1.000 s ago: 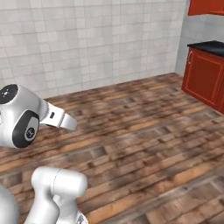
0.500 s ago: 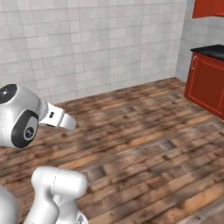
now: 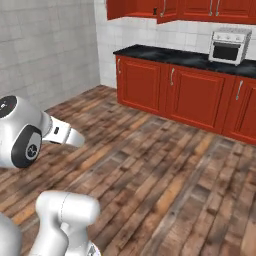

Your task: Take 2 condiments from the cabinet and move them on the counter near the stove.Make sure the condiments are lined up with each other, next to each other.

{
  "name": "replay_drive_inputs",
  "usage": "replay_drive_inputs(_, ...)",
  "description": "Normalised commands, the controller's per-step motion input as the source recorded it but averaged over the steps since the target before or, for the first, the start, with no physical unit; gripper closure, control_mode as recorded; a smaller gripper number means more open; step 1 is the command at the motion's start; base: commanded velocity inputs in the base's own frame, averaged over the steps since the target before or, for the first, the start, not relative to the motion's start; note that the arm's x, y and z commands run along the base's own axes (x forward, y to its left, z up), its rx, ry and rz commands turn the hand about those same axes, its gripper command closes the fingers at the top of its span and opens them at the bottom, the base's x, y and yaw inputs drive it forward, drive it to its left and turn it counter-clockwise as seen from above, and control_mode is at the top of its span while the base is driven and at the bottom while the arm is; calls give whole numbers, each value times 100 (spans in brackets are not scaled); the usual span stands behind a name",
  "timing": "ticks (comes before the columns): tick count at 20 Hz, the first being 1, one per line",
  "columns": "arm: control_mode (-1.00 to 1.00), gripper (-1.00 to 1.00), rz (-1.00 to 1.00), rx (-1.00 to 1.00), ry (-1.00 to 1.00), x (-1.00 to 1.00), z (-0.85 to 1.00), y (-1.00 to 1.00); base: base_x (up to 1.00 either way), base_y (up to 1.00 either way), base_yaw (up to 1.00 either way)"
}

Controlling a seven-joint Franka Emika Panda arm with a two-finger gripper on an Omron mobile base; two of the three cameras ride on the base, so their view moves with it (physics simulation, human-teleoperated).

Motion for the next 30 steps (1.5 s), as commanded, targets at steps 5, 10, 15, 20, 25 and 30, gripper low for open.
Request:
replay_drive_inputs(5,100,-100,0,0,0,0,0,0,100,65,-35)
replay_drive_inputs(10,100,-100,0,0,0,0,0,0,100,81,-23)
replay_drive_inputs(15,100,-100,0,0,0,0,0,0,100,80,-18)
replay_drive_inputs(20,100,-100,0,0,0,0,0,0,100,62,-18)
replay_drive_inputs(25,100,-100,0,0,0,0,0,0,100,56,-13)
replay_drive_inputs(30,100,-100,0,0,0,0,0,0,100,35,-9)
